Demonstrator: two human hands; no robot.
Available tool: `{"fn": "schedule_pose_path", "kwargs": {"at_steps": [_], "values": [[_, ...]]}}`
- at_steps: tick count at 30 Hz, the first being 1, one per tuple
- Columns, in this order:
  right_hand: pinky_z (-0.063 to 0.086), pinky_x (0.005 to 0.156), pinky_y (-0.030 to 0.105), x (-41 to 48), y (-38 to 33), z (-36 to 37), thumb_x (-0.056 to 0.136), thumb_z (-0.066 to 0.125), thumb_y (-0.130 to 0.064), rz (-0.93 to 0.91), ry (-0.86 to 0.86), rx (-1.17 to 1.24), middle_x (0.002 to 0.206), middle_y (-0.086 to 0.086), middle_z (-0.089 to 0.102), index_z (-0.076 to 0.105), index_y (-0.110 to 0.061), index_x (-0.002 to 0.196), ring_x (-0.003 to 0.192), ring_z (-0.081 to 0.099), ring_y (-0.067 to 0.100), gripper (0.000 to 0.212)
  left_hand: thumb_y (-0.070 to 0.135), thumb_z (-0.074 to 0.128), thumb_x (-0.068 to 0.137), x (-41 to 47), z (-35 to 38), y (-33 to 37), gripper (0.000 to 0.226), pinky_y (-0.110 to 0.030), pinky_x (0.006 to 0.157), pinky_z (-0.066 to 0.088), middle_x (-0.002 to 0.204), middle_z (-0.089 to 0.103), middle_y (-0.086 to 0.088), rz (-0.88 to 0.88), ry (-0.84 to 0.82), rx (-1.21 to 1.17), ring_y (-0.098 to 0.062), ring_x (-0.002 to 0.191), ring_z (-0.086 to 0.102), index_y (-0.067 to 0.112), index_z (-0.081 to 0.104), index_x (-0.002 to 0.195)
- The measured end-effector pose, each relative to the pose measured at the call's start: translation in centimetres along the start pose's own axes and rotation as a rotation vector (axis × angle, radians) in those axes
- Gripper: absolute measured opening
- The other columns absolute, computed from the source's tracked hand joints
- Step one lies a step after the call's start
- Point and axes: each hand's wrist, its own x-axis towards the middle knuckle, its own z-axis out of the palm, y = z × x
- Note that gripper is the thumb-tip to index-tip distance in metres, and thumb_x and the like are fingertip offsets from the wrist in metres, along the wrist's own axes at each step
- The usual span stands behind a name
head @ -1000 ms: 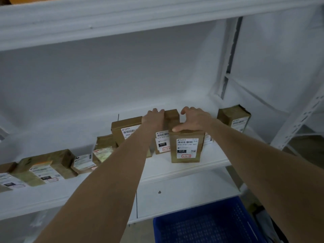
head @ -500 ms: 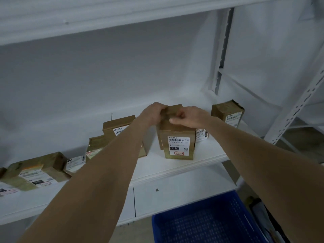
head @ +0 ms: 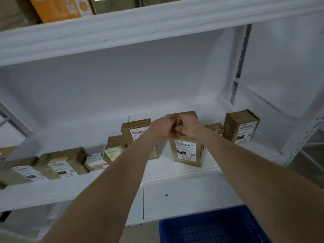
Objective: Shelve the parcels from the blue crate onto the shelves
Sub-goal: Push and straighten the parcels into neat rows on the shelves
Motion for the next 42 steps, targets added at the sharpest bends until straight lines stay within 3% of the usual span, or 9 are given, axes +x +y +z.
{"fn": "schedule_pose_path", "kwargs": {"at_steps": [4,8,11,15,18,22,31,37,42], "values": [[0.048,0.091,0.039,-0.3,0.8,-0.1,0.098,0.048,-0.020,-0.004,0.137,-0.132,0.114,0.005,0.060,0.061,-0.020,0.109,0.105,0.054,0.023,0.017,0.039,0.065,0.085,-0.4,-0.8,-0.8,0.049,-0.037,0.085,0.048,0.120,0.047,-0.008,-0.070,-0.004,0.111,-0.026,0.109,0.053,0.018,0.054,0.128],[0.043,0.097,0.039,0.0,1.7,-0.7,0.095,0.050,-0.012,0.015,0.251,-0.286,0.134,0.010,0.044,0.045,-0.016,0.135,0.121,0.041,0.028,0.040,0.044,0.060,0.087,-1.0,-1.3,-1.9,0.050,-0.036,0.085,0.045,0.120,0.047,-0.006,-0.127,0.009,0.202,-0.022,0.116,0.046,0.020,0.053,0.130],[0.034,0.106,0.040,0.9,1.5,-1.0,0.090,0.052,-0.004,0.020,0.176,-0.321,0.151,0.007,0.029,0.028,-0.018,0.148,0.137,0.027,0.031,0.064,0.044,0.063,0.085,-0.8,-1.3,-1.8,0.057,-0.036,0.088,0.044,0.125,0.047,-0.005,-0.095,0.048,0.201,-0.022,0.119,0.043,0.021,0.048,0.135],[0.016,0.119,0.044,3.0,0.9,-1.2,0.090,0.044,0.003,-0.023,0.004,-0.343,0.161,0.000,0.012,0.015,-0.023,0.153,0.148,0.004,0.030,0.074,0.039,0.065,0.084,-0.1,-0.7,-1.2,0.061,-0.035,0.085,0.046,0.122,0.051,-0.003,-0.029,0.011,0.148,-0.022,0.115,0.050,0.022,0.042,0.138],[0.022,0.116,0.047,4.1,1.3,-1.5,0.090,0.042,0.001,-0.010,-0.068,-0.386,0.157,0.004,0.023,0.020,-0.025,0.152,0.144,0.017,0.031,0.071,0.035,0.066,0.083,0.2,-1.1,-2.1,0.058,-0.035,0.084,0.049,0.117,0.054,-0.004,-0.045,-0.020,0.101,-0.022,0.110,0.053,0.021,0.045,0.135],[0.037,0.096,0.044,4.2,2.6,-0.6,0.096,0.043,-0.013,-0.024,-0.038,-0.410,0.139,0.009,0.042,0.037,-0.029,0.144,0.124,0.039,0.032,0.052,0.035,0.070,0.080,0.3,-1.3,-3.3,0.059,-0.036,0.088,0.048,0.115,0.054,-0.003,-0.078,-0.041,0.096,-0.022,0.110,0.052,0.021,0.048,0.134],[0.043,0.090,0.040,3.0,4.3,-1.8,0.093,0.047,-0.002,0.046,0.049,-0.408,0.128,0.011,0.042,0.041,-0.024,0.142,0.116,0.044,0.030,0.054,0.021,0.072,0.080,1.7,-1.3,-2.3,0.057,-0.037,0.092,0.048,0.122,0.050,-0.006,-0.135,-0.078,0.122,-0.024,0.114,0.051,0.017,0.048,0.131],[0.046,0.090,0.039,2.7,5.2,-2.4,0.089,0.054,-0.001,0.133,0.078,-0.418,0.126,0.011,0.043,0.041,-0.022,0.139,0.113,0.050,0.030,0.056,0.007,0.063,0.083,3.0,-1.3,-1.5,0.046,-0.031,0.073,0.047,0.117,0.049,-0.010,-0.198,-0.043,0.169,-0.027,0.103,0.056,0.010,0.049,0.126],[0.045,0.093,0.037,2.9,5.2,-2.6,0.088,0.055,0.001,0.134,0.069,-0.409,0.128,0.010,0.042,0.039,-0.023,0.141,0.115,0.049,0.028,0.061,0.000,0.054,0.086,3.5,-0.9,-1.3,0.044,-0.031,0.072,0.044,0.119,0.046,-0.012,-0.256,-0.014,0.185,-0.028,0.104,0.054,0.007,0.045,0.128]]}}
